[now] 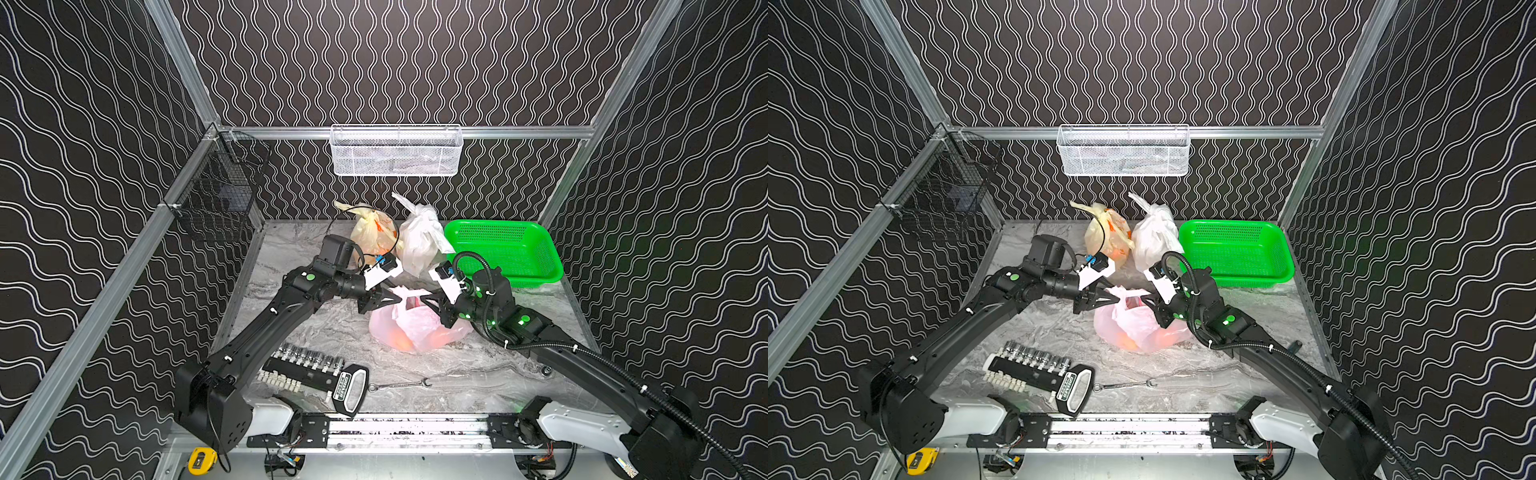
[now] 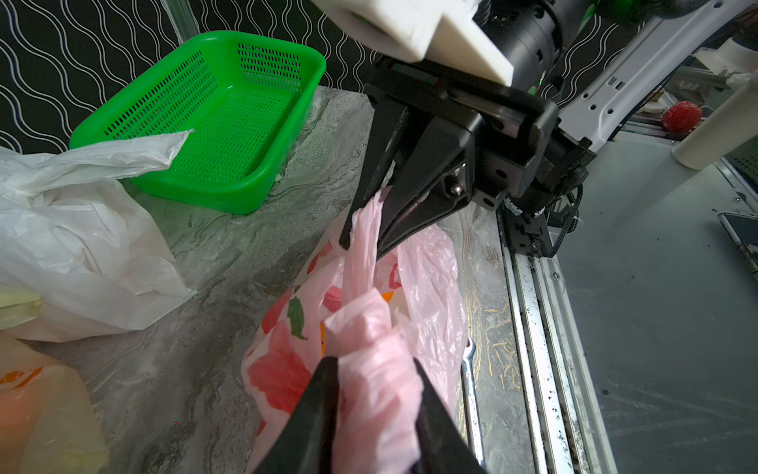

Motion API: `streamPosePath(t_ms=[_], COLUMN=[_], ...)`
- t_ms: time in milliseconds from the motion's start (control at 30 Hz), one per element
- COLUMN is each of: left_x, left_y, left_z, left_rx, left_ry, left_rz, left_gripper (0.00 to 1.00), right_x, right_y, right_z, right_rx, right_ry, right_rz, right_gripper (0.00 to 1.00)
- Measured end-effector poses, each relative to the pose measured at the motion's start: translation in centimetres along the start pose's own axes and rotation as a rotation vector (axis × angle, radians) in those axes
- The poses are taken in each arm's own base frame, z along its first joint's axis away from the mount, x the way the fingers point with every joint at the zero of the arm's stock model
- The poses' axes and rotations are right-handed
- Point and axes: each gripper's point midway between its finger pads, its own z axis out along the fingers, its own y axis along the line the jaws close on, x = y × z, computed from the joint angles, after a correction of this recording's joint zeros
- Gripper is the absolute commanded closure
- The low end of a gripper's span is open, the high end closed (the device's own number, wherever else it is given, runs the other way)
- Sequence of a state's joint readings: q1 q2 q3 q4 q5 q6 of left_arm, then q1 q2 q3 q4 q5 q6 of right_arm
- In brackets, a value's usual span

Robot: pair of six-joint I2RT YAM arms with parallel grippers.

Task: Place the oranges into plastic bags & tie knots
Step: Tie the plastic bag at the center of the board.

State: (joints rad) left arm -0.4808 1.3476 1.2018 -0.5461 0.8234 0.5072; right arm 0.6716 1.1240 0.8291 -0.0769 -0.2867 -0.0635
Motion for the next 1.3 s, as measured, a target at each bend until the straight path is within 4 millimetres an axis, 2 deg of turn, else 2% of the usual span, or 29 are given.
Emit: streamPosePath(t_ms=[333, 500, 700, 833, 867, 933, 1000, 1033, 1133, 1200, 1300], left_x=[0.8, 1.0, 1.2, 1.2, 1.3, 1.5, 1.3, 1.1, 0.4, 0.1, -0.5], left_y=[0.0, -0.1, -0.2, -0.2, -0.2, -0.2, -0.2, -0.1, -0.1, -0.2, -0.4], left_z=[0.7, 0.8, 0.8, 0.8, 0.9, 1.0, 0.9, 0.8, 0.6, 0.5, 0.1], left_rx=[0.034, 0.044, 0.048, 0.049, 0.05, 0.053, 0.054, 0.052, 0.052, 0.053, 0.038], left_ry=[0.013, 0.017, 0.024, 0.026, 0.027, 0.032, 0.033, 0.029, 0.013, 0.001, -0.021], left_rz=[-0.027, -0.022, -0.024, -0.01, -0.012, -0.013, -0.013, -0.003, 0.034, 0.068, 0.141], left_gripper=[0.7, 0.79, 0.84, 0.97, 1.0, 1.0, 1.0, 1.0, 1.0, 1.0, 1.0], right_x=[-0.9, -1.1, -0.9, -0.9, -0.9, -0.9, -1.0, -1.2, -3.2, -5.1, -7.5], right_y=[1.2, 1.5, 1.6, 1.5, 1.5, 1.5, 1.5, 1.4, 1.3, 1.0, -0.4], right_z=[-0.1, -0.3, -0.6, -0.6, -0.6, -0.6, -0.8, -1.1, -2.4, -3.6, -4.9], right_rx=[-0.073, -0.087, -0.086, -0.079, -0.079, -0.079, -0.075, -0.068, -0.039, -0.009, 0.041], right_ry=[-0.053, -0.062, -0.065, -0.066, -0.066, -0.066, -0.065, -0.068, -0.107, -0.153, -0.186], right_rz=[0.013, 0.02, 0.022, 0.022, 0.022, 0.023, 0.022, 0.02, -0.004, -0.017, -0.01], right_gripper=[0.86, 0.86, 0.86, 0.85, 0.83, 0.58, 0.41, 0.37, 0.35, 0.42, 0.51])
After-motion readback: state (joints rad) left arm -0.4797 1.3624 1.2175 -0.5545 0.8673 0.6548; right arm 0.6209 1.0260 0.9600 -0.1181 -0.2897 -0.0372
